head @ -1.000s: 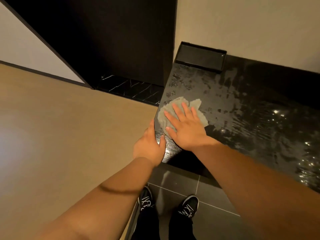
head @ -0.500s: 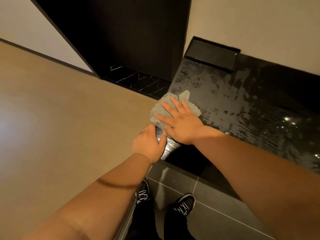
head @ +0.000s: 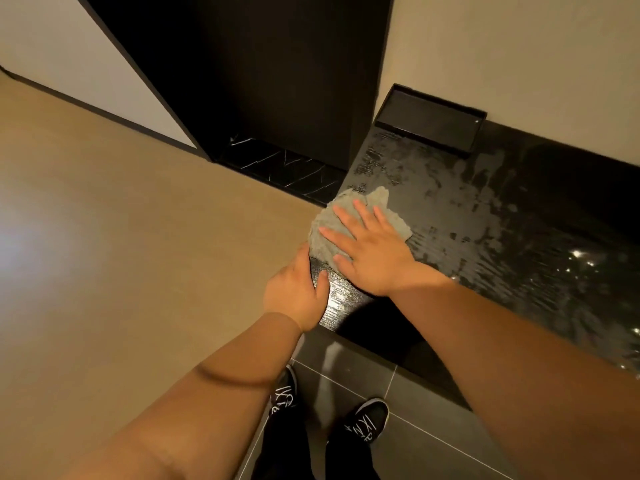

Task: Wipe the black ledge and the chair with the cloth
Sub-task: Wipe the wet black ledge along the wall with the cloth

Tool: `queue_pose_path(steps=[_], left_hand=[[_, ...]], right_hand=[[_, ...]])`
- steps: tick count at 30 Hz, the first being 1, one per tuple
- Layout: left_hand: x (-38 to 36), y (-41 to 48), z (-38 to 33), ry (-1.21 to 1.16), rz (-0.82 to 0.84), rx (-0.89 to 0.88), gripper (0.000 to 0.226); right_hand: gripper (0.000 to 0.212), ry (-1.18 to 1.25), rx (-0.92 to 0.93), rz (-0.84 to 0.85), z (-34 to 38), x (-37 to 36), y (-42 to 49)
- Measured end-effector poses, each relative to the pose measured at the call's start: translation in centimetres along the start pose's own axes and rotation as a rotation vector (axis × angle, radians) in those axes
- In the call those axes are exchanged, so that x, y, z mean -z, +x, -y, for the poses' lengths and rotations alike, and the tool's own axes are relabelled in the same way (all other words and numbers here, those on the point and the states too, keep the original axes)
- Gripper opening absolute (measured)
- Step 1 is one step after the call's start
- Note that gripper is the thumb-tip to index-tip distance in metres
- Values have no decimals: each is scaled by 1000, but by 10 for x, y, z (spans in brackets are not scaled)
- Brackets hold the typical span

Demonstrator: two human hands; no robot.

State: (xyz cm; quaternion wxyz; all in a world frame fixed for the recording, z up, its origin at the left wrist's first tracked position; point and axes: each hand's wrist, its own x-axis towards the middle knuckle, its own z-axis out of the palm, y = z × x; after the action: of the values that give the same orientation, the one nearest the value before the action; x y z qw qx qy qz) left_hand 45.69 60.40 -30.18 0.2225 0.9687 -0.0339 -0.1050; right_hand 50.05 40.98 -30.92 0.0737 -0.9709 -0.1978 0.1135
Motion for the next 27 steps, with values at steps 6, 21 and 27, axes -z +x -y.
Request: queue_pose_path(steps=[6,21,27], left_hand=[[-1,0,0,-4,4,-13,64],[-2,3,3,-53,33,-31,66],[-1,5,3,-39,37,-7,67]], right_hand=[[59,28,46,14,10,-13,-54],[67,20,-124,66,21,-6,-37],[67,22,-177,80,-16,14,13]])
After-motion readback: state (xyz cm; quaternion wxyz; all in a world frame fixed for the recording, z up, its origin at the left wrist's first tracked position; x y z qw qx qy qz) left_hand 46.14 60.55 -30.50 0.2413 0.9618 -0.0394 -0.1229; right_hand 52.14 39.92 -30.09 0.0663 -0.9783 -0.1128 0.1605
